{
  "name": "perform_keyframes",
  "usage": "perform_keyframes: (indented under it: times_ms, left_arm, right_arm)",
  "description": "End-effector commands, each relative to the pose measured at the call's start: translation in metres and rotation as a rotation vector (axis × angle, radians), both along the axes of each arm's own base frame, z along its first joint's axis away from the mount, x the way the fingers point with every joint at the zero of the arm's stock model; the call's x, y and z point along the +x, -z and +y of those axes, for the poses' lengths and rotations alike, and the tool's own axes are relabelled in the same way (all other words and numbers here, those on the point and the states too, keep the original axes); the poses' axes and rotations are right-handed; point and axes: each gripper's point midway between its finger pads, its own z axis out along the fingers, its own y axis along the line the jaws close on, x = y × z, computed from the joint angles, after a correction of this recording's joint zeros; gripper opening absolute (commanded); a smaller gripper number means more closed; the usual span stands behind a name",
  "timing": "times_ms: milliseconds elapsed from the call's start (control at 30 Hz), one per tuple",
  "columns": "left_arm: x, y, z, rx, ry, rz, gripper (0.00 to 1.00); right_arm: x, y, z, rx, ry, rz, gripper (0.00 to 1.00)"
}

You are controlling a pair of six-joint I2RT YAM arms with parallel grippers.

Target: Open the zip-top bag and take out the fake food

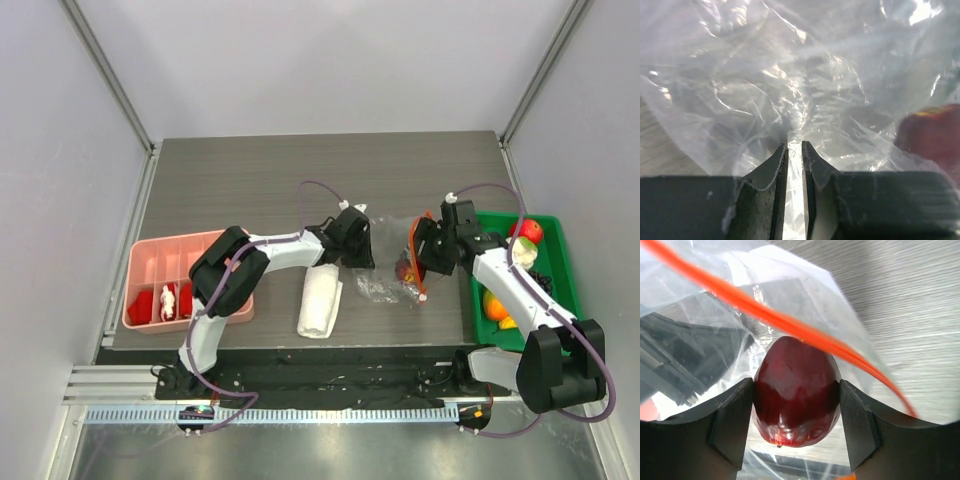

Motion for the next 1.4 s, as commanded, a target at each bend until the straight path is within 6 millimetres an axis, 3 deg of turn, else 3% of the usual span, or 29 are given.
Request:
perform_keyframes:
  times_ms: [0,167,200,333,400,433,500,533,567,633,767,800,900,933,967,1033,1067,1133,1167,1233,1267,1333,1367]
  left_arm:
    - [0.021,0.026,0.03,0.091,-0.125,-0.038,0.17]
    - [0.032,0.01,0.041,0.094,-0.144,-0.087,0.18]
    - [0.034,0.007,0.043,0.097,-0.15,-0.094,0.18]
    - [0.046,0.0,0.049,0.094,-0.161,-0.108,0.18]
    - [0.051,-0.004,0.05,0.1,-0.163,-0.12,0.18]
    - [0.054,-0.005,0.052,0.101,-0.167,-0.125,0.18]
    - [0.062,-0.014,0.054,0.101,-0.172,-0.149,0.19]
    - [0.066,-0.018,0.055,0.101,-0.178,-0.159,0.19]
    - [0.072,-0.022,0.058,0.097,-0.189,-0.167,0.19]
    - [0.083,-0.033,0.058,0.081,-0.2,-0.186,0.21]
    - [0.114,-0.048,0.06,0.012,-0.233,-0.188,0.21]
    - [0.125,-0.044,0.067,0.017,-0.252,-0.187,0.22]
    - [0.162,-0.068,0.073,-0.008,-0.285,-0.229,0.22]
    - [0.168,-0.062,0.076,0.017,-0.288,-0.225,0.22]
    - [0.184,-0.085,0.074,-0.001,-0.297,-0.273,0.22]
    - [0.197,-0.092,0.077,-0.003,-0.305,-0.287,0.22]
    - [0.204,-0.111,0.074,-0.02,-0.298,-0.319,0.23]
    - [0.204,-0.125,0.069,-0.035,-0.282,-0.337,0.28]
    - [0.203,-0.14,0.069,-0.052,-0.277,-0.357,0.33]
    - [0.197,-0.155,0.07,-0.057,-0.264,-0.382,0.38]
    - [0.193,-0.177,0.071,-0.079,-0.264,-0.42,0.44]
    - [0.181,-0.185,0.076,-0.067,-0.244,-0.44,0.5]
    - [0.168,-0.202,0.077,-0.08,-0.231,-0.463,0.56]
  right_arm:
    - [-0.004,-0.022,-0.018,-0.109,-0.014,-0.025,0.01]
    - [0.0,-0.055,-0.01,-0.038,0.006,-0.1,0.01]
    - [0.003,-0.072,-0.012,-0.036,0.022,-0.139,0.01]
    - [0.02,-0.124,-0.049,-0.168,0.175,-0.309,0.01]
    - [0.023,-0.151,-0.056,-0.193,0.199,-0.349,0.01]
    - [0.023,-0.157,-0.061,-0.213,0.215,-0.349,0.01]
    - [0.016,-0.164,-0.09,-0.326,0.333,-0.339,0.01]
    - [0.011,-0.165,-0.105,-0.382,0.402,-0.332,0.01]
    - [0.001,-0.163,-0.133,-0.486,0.531,-0.31,0.01]
    - [-0.011,-0.15,-0.166,-0.574,0.656,-0.258,0.01]
    - [-0.031,-0.128,-0.204,-0.53,0.842,-0.175,0.01]
    - [-0.039,-0.115,-0.212,-0.538,0.878,-0.152,0.01]
    - [-0.058,-0.105,-0.243,-0.613,1.007,-0.12,0.01]
    - [-0.059,-0.101,-0.247,-0.631,1.02,-0.107,0.01]
    - [-0.061,-0.099,-0.251,-0.643,1.039,-0.096,0.01]
    - [-0.062,-0.095,-0.259,-0.688,1.069,-0.064,0.01]
    - [-0.064,-0.095,-0.263,-0.709,1.081,-0.045,0.01]
    - [-0.064,-0.101,-0.271,-0.751,1.117,-0.032,0.03]
    - [-0.065,-0.101,-0.272,-0.759,1.124,-0.023,0.19]
    - [-0.063,-0.103,-0.271,-0.751,1.115,-0.027,0.25]
    - [-0.061,-0.101,-0.269,-0.739,1.093,-0.036,0.35]
    - [-0.054,-0.103,-0.261,-0.697,1.035,-0.075,0.4]
    - [-0.048,-0.108,-0.254,-0.673,0.984,-0.131,0.45]
